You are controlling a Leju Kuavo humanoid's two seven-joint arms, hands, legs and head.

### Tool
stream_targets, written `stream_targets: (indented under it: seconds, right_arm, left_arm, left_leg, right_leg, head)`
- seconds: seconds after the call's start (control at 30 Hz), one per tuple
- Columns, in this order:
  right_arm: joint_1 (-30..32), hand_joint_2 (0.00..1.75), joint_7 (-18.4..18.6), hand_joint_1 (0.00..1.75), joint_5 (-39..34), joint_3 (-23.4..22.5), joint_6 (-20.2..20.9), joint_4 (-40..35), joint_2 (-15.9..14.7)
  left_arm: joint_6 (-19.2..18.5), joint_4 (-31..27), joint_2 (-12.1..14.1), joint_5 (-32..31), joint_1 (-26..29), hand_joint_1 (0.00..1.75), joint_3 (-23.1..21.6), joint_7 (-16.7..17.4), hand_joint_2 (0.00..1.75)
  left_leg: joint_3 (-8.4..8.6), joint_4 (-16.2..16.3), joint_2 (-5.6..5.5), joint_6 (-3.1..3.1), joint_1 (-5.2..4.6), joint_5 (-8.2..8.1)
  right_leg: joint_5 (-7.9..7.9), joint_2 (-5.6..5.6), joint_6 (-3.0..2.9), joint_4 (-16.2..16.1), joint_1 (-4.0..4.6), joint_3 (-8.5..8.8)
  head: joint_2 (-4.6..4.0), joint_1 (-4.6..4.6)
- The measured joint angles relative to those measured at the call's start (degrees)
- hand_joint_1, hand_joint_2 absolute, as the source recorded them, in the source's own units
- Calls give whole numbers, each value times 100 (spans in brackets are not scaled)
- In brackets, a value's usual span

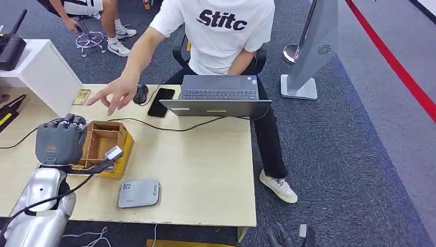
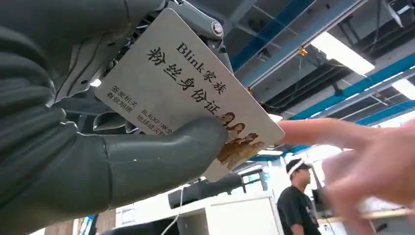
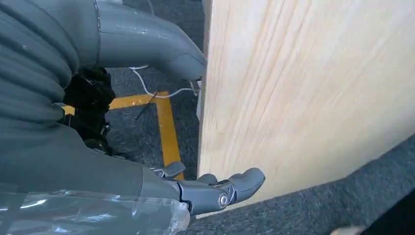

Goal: Pass the card to the sensor for recognition and then transmit it.

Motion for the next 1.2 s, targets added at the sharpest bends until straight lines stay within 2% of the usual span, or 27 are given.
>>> stream_targets:
  seconds: [0.2,0.5,0.53,0.57,0.73,0.9,1.07,1.2]
  right_arm:
    - [-37,175,31,0,35,52,-28,15,35]
    - [-47,175,31,0,48,92,-26,31,55]
    - [-47,175,24,0,48,92,-26,33,57]
    - [-47,175,22,0,46,92,-24,33,59]
    - [-45,175,-9,0,-7,92,-7,35,59]
    - [9,175,-94,0,-110,85,11,35,57]
    - [91,175,-190,0,-219,41,9,33,37]
    - [164,175,-269,0,-319,-48,-13,31,-4]
  left_arm:
    - [-48,476,2,0,-455,175,111,15,175]
    - [-30,727,2,-2,-568,175,157,15,175]
    - [-26,743,0,0,-568,12,181,7,175]
    - [-22,745,0,0,-565,0,203,-2,175]
    - [92,712,0,9,-406,0,339,-70,175]
    - [346,121,-59,184,270,0,700,-483,175]
    - [661,-727,-287,370,1160,0,1016,-918,175]
    - [811,-1396,-619,511,1822,0,1084,-1263,175]
  left_leg:
    - [1,0,1,-3,0,6]
    - [1,0,22,-4,0,3]
    - [1,0,27,-4,0,2]
    - [0,0,33,-2,0,0]
    - [0,-1,32,-2,0,-4]
    - [0,-3,34,-8,0,-10]
    - [-1,-2,32,-5,-3,-11]
    - [0,-2,31,5,-9,-18]
  right_leg:
    - [7,1,-10,1,0,0]
    - [9,29,-9,1,0,-6]
    - [9,34,-9,1,0,-7]
    - [9,40,-9,1,0,-9]
    - [6,37,-10,1,0,-12]
    - [2,40,-6,0,0,-13]
    - [-1,38,-1,-3,0,-11]
    - [-3,33,3,-7,-4,-10]
  head:
    - [0,-4]
    - [0,-2]
    - [0,-2]
    - [0,-4]
    - [0,-2]
    - [0,-2]
    - [0,-2]
    - [0,-2]
